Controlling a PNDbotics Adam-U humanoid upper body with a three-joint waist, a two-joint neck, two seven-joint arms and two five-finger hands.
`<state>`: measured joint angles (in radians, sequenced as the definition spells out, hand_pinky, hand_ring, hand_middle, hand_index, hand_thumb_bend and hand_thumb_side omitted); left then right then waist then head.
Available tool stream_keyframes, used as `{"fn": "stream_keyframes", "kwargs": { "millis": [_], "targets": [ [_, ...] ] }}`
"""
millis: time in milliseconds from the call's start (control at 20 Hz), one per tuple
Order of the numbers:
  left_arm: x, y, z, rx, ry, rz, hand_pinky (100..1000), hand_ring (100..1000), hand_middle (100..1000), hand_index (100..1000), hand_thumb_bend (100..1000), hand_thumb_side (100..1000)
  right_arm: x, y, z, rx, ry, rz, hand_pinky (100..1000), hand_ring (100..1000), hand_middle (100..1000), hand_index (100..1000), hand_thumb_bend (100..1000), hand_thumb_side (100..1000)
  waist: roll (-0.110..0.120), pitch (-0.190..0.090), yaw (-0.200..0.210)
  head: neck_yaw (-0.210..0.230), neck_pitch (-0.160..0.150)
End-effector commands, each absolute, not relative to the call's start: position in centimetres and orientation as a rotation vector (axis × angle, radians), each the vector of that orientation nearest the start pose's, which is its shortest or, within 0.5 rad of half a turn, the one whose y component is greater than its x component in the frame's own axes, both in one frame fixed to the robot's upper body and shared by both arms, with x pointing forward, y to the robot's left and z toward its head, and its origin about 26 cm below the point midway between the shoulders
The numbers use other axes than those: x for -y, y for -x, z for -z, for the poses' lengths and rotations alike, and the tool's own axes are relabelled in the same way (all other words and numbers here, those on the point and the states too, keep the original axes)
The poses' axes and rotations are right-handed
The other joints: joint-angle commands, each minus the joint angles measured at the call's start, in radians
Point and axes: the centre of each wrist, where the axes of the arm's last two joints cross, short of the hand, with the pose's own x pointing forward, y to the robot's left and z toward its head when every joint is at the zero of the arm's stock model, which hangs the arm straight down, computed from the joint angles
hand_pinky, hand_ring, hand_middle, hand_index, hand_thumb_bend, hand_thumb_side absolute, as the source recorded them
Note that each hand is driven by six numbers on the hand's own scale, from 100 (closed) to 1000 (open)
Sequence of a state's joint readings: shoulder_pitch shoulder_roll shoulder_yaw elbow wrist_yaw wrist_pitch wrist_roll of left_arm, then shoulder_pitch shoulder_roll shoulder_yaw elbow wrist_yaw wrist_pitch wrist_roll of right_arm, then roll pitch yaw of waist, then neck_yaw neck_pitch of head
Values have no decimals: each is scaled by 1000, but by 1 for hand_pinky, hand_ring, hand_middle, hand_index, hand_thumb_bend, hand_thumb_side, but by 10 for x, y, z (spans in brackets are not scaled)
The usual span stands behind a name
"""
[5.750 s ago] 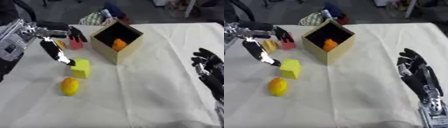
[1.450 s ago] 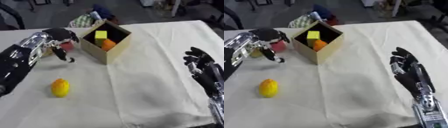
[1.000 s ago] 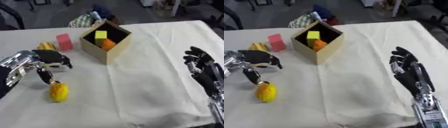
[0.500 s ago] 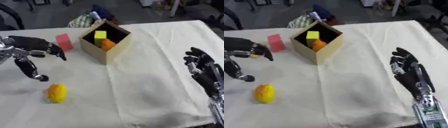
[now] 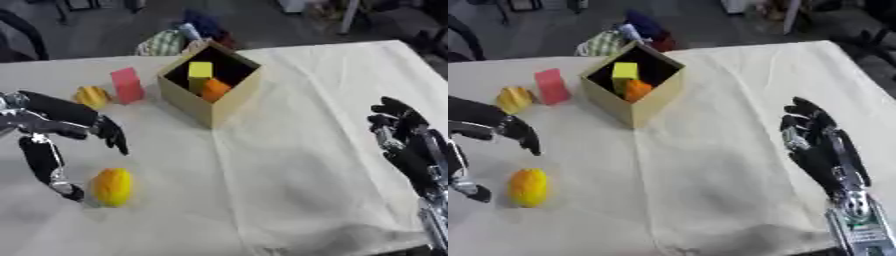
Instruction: Pick up objects on the table and place them in the box.
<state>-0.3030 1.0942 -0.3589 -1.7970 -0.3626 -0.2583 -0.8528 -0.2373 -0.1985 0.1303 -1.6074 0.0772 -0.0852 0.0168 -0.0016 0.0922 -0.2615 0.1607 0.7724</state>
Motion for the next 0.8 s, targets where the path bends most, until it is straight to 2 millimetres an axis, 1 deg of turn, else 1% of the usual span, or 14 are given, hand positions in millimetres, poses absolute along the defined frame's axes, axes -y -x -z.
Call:
{"fn": "stream_keyframes", "kwargs": {
  "millis": [50, 150, 200, 450, 550, 750, 800],
  "targets": [
    [-340, -310, -207, 859, -432, 2225, 834, 815, 855, 898, 648, 254, 233, -331, -73, 1910, 71, -423, 785, 797, 786, 903, 100, 478, 13, -24, 1, -1, -2],
    [-335, -311, -206, 884, -509, 2230, 834, 816, 860, 904, 655, 254, 233, -331, -73, 1910, 70, -421, 785, 797, 786, 903, 100, 478, 10, -24, 0, 1, -2],
    [-333, -312, -202, 893, -524, 2230, 832, 813, 858, 904, 647, 258, 232, -332, -74, 1912, 68, -422, 785, 797, 786, 903, 100, 477, 9, -23, -2, 1, -2],
    [-329, -313, -177, 857, -442, 2256, 811, 793, 838, 890, 624, 298, 231, -333, -75, 1916, 65, -423, 785, 796, 786, 903, 100, 476, 6, -18, -7, 3, -2],
    [-329, -314, -174, 831, -412, 2270, 803, 785, 831, 885, 625, 291, 231, -333, -75, 1916, 64, -424, 785, 796, 786, 903, 100, 477, 7, -18, -6, 3, -2],
    [-330, -313, -171, 789, -440, 2292, 786, 768, 817, 870, 646, 272, 231, -332, -75, 1915, 63, -424, 785, 796, 786, 903, 100, 478, 8, -17, -6, 5, -2],
    [-331, -313, -169, 785, -452, 2295, 761, 745, 794, 851, 639, 245, 231, -332, -75, 1915, 64, -423, 785, 796, 786, 903, 100, 478, 8, -17, -6, 4, -2]
  ]
}}
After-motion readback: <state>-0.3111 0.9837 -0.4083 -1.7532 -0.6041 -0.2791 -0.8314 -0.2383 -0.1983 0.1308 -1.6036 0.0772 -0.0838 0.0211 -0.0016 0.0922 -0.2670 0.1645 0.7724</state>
